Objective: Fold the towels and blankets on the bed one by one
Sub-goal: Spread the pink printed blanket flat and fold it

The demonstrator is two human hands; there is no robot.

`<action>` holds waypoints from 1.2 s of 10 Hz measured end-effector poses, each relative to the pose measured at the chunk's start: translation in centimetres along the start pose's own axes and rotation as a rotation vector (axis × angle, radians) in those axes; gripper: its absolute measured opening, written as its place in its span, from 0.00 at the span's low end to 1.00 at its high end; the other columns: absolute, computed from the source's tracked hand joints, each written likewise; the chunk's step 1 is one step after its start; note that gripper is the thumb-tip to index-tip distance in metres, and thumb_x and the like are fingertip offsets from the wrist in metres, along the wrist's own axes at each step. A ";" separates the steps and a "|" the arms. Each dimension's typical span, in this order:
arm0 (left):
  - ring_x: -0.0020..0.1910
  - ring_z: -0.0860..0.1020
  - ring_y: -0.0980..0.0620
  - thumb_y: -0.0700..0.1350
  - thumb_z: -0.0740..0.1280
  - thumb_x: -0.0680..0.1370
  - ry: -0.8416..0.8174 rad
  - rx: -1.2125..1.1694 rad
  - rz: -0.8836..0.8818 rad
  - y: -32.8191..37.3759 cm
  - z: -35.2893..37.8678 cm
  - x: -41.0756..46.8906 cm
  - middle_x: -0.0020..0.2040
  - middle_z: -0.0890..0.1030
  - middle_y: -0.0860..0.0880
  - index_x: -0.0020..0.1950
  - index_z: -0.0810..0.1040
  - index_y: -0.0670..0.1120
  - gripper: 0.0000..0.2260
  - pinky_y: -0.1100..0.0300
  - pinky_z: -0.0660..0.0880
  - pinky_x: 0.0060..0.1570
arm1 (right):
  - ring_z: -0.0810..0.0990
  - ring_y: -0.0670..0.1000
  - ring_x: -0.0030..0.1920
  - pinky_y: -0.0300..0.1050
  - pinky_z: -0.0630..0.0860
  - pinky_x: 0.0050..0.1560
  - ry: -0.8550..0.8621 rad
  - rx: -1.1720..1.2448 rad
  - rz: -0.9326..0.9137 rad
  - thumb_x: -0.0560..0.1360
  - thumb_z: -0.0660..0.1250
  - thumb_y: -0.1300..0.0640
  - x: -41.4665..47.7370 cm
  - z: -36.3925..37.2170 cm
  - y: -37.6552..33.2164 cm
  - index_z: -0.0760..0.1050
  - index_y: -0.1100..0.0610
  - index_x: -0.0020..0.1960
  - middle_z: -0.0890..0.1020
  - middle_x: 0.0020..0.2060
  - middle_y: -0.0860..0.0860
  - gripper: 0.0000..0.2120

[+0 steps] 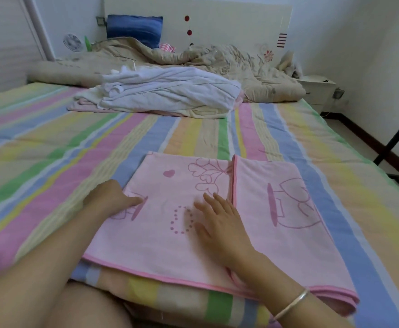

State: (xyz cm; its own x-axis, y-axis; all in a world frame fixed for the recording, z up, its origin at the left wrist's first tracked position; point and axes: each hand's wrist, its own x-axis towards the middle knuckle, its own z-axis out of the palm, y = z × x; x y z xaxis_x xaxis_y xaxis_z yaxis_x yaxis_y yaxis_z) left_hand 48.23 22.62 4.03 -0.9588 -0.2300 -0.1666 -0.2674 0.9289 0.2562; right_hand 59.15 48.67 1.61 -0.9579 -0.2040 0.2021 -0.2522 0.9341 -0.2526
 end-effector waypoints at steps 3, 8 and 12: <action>0.57 0.81 0.46 0.39 0.68 0.76 -0.888 -0.843 0.185 5.3 -4.9 -2.7 0.60 0.81 0.42 0.67 0.74 0.41 0.19 0.54 0.81 0.51 | 0.62 0.47 0.72 0.37 0.55 0.70 0.136 0.327 0.117 0.79 0.63 0.53 -0.7 -2.4 1.4 0.70 0.50 0.70 0.68 0.71 0.45 0.19; 0.46 0.80 0.50 0.57 0.73 0.70 -0.641 -0.725 0.663 29.1 3.1 -13.2 0.52 0.80 0.47 0.71 0.65 0.47 0.34 0.56 0.80 0.47 | 0.83 0.57 0.52 0.51 0.81 0.49 0.265 1.723 0.817 0.82 0.53 0.47 -6.7 -9.8 13.1 0.77 0.60 0.63 0.83 0.55 0.59 0.22; 0.34 0.79 0.57 0.32 0.56 0.78 -0.439 -1.071 0.593 25.3 5.3 -11.7 0.43 0.82 0.48 0.54 0.79 0.44 0.14 0.67 0.74 0.32 | 0.82 0.52 0.36 0.43 0.78 0.35 0.143 1.118 0.896 0.76 0.65 0.66 -7.4 -9.5 14.1 0.77 0.57 0.52 0.84 0.41 0.55 0.08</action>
State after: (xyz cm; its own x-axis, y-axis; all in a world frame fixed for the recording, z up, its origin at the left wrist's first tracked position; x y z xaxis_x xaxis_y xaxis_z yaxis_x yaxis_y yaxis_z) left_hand 53.18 50.31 7.41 -0.8997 0.4363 -0.0106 0.0451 0.1172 0.9921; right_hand 63.94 66.11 5.53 -0.8436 0.4117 -0.3447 0.3786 0.0009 -0.9255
